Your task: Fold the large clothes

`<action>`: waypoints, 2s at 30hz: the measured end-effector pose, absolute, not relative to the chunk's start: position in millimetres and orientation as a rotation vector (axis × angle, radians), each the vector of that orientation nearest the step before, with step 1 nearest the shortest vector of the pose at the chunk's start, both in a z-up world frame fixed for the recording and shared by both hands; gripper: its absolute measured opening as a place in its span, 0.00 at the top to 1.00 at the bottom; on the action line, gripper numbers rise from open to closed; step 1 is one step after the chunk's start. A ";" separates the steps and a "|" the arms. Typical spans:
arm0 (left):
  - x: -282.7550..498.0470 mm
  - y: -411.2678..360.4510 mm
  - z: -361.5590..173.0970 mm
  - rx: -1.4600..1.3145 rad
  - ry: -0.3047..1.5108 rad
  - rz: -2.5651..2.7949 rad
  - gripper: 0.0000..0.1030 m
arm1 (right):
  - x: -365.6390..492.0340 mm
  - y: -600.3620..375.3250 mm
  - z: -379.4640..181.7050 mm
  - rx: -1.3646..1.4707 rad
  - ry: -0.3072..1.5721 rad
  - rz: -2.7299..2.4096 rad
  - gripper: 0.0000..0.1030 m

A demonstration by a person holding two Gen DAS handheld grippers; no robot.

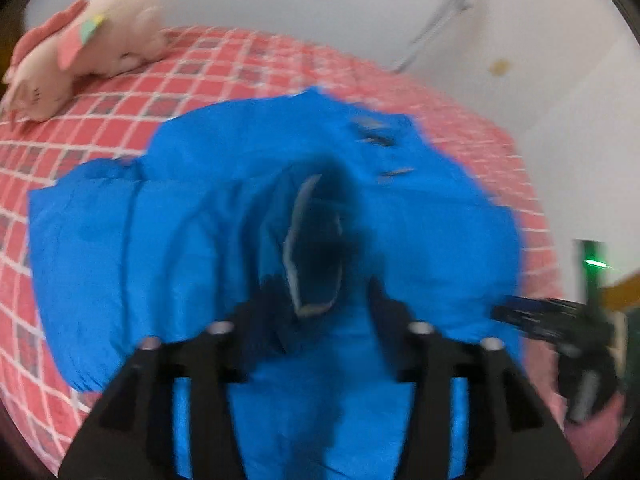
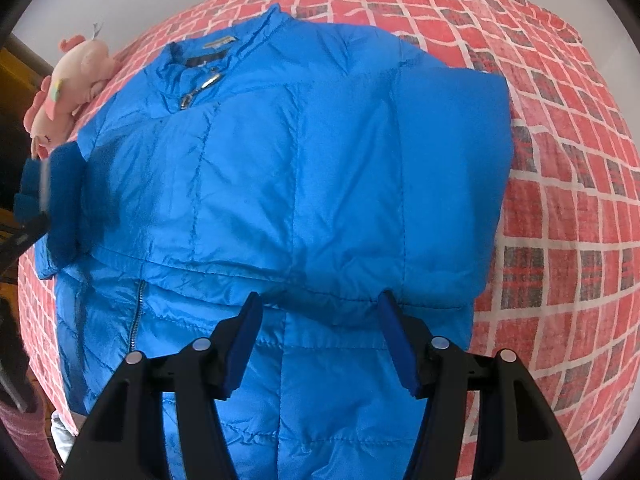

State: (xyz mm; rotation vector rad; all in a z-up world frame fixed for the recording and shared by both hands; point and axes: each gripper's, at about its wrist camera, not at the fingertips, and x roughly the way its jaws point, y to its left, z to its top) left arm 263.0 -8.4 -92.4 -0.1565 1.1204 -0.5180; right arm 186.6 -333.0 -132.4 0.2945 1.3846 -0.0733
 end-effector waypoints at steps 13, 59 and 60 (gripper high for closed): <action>291.7 -2.7 -153.1 -0.076 1.201 -0.355 0.49 | 193.5 -322.9 -125.4 0.255 1.383 -0.095 0.39; 302.4 8.0 -130.3 -0.050 1.129 -0.259 0.49 | 219.8 -401.3 -113.3 0.426 1.307 -0.099 0.85; 306.1 5.6 -139.3 -0.037 1.148 -0.250 0.49 | 222.2 -401.0 -119.1 0.437 1.312 -0.101 0.85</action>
